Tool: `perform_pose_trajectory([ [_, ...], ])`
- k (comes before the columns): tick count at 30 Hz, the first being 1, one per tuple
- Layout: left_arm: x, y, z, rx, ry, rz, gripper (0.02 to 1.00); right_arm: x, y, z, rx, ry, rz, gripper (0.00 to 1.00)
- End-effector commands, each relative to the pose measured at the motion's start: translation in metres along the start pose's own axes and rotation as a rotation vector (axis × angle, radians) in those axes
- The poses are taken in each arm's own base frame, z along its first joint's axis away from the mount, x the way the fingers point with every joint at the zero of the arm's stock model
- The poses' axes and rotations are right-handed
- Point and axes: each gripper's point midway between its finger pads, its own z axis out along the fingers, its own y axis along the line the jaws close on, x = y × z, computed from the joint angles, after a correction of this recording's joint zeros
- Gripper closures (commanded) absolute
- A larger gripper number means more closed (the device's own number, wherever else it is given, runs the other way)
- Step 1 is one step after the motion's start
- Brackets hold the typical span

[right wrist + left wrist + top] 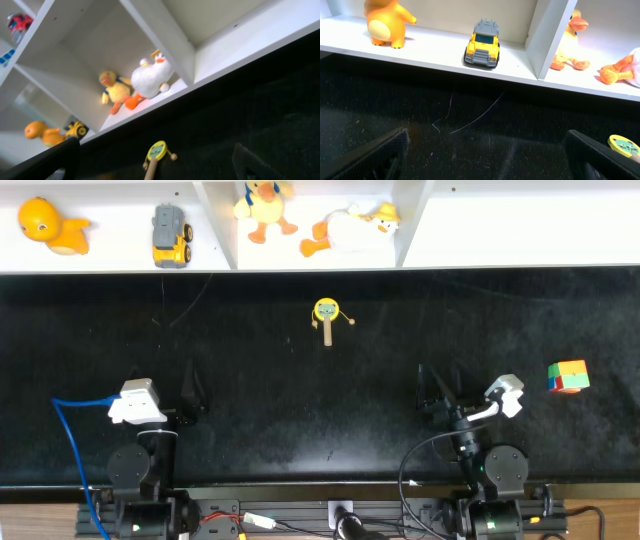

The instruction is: Store Toys

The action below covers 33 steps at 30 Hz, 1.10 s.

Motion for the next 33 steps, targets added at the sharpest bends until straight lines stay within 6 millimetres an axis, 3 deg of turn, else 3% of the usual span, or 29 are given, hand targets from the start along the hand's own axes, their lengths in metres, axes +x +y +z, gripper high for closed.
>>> perform_pose_trajectory([
  [1,0.001,-0.003,0.000,0.015,-0.005,0.011,0.020,0.012,0.013,-0.002,-0.057,0.085,0.015,0.001],
  [11,0.001,-0.003,0.000,0.016,-0.006,0.011,0.020,-0.011,0.030,-0.010,0.134,0.333,-0.074,0.001],
  [16,0.001,-0.003,0.000,0.016,-0.006,0.011,0.020,-0.025,0.042,0.008,0.180,0.454,-0.099,0.001],
  [21,0.001,-0.003,0.000,0.016,-0.006,0.011,0.020,-0.023,0.055,0.036,0.225,0.568,-0.144,0.001],
  [27,0.001,-0.003,0.000,0.016,-0.006,0.011,0.023,0.002,0.083,0.077,0.264,0.683,-0.203,0.001],
  [33,0.001,-0.003,0.000,0.016,-0.006,0.011,0.020,0.059,0.082,0.107,0.381,0.861,-0.202,0.001],
])
